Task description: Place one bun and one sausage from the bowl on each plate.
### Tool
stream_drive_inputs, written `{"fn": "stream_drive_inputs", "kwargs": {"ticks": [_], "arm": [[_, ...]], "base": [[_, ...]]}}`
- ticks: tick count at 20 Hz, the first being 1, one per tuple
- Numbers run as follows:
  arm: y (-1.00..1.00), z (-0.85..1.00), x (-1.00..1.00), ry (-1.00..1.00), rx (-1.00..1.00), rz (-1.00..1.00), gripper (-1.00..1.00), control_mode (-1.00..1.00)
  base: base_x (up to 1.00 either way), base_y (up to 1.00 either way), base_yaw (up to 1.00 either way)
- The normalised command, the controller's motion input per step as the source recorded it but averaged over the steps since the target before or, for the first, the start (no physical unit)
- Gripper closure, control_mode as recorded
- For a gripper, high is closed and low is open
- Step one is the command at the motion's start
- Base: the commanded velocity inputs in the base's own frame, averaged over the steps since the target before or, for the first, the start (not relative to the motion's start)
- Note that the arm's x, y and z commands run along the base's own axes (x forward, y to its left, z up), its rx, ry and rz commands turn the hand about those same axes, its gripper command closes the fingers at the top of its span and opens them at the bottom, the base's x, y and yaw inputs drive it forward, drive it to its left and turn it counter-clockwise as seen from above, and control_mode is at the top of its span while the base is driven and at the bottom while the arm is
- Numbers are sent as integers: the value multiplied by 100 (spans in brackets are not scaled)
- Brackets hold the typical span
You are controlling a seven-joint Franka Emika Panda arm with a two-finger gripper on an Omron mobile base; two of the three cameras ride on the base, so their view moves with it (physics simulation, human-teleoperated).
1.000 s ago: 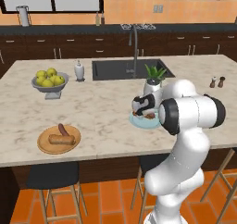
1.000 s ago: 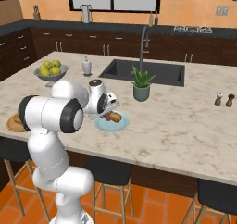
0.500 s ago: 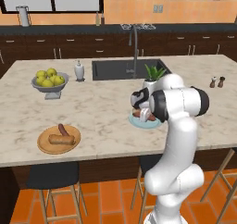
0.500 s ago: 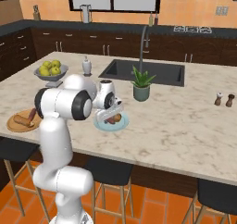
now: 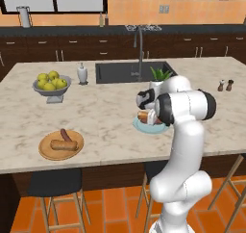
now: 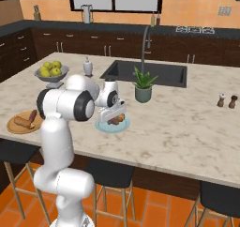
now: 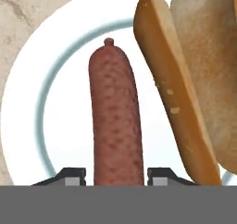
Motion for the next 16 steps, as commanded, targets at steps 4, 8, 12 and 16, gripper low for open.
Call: {"fn": "stream_drive_inputs", "kwargs": {"ticks": [4,8,12,16], "arm": [[1,13,-38,0,0,0,-100,-100],[6,70,-27,0,5,0,-100,-100],[5,100,-18,-5,13,0,-100,-100],[2,100,-59,-12,15,-9,-100,-100]], "base": [[0,0,0],[0,0,0],[0,0,0],[0,0,0]]}}
